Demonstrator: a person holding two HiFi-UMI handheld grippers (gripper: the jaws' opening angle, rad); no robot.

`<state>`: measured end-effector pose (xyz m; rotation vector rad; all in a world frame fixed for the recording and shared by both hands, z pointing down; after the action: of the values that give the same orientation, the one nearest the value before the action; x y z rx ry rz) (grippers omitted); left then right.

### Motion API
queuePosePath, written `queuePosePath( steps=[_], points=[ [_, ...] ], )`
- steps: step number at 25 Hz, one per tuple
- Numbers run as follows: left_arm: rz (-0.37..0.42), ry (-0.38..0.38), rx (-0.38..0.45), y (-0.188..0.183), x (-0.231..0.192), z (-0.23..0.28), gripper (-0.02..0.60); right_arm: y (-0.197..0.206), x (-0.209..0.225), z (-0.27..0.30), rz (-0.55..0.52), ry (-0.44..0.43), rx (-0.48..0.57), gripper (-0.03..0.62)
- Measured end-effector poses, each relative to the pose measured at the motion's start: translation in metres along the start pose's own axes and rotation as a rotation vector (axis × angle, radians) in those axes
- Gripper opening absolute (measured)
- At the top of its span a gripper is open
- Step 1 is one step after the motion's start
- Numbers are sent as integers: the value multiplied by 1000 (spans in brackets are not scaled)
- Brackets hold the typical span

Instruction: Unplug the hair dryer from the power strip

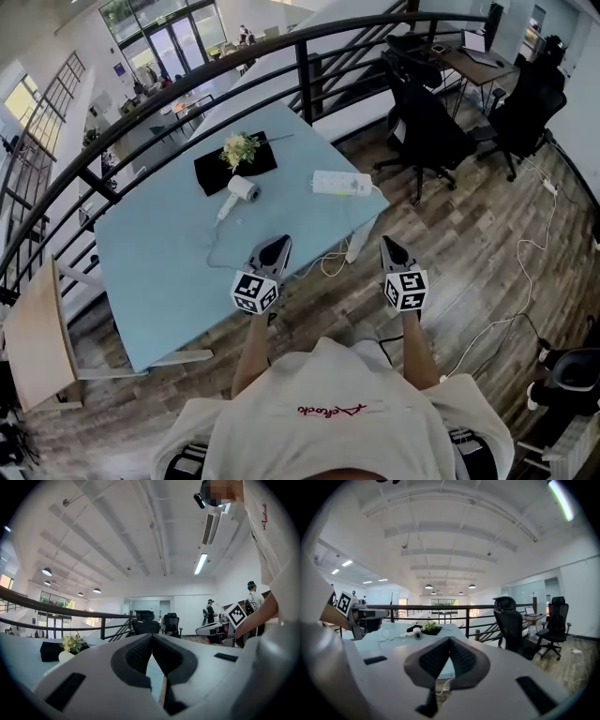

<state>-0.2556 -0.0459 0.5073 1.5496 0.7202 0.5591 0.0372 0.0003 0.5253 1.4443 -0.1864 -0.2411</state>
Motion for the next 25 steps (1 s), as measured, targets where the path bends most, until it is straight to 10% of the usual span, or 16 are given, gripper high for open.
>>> queuePosePath(
  steps=[25],
  points=[
    [28, -91, -6, 13, -51, 150, 9, -9, 106, 143, -6, -128, 7, 18]
  ],
)
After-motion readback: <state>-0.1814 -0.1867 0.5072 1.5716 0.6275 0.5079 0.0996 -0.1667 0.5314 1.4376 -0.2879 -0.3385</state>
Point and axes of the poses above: the fingertips, and each gripper's own axes: z forward along the fingers, x to its right, y out of its underside, the point moved 5 cm from there along -z, backward along the fingers, and after that the axes turned 7 degrees about x, right-handed, at the moved point
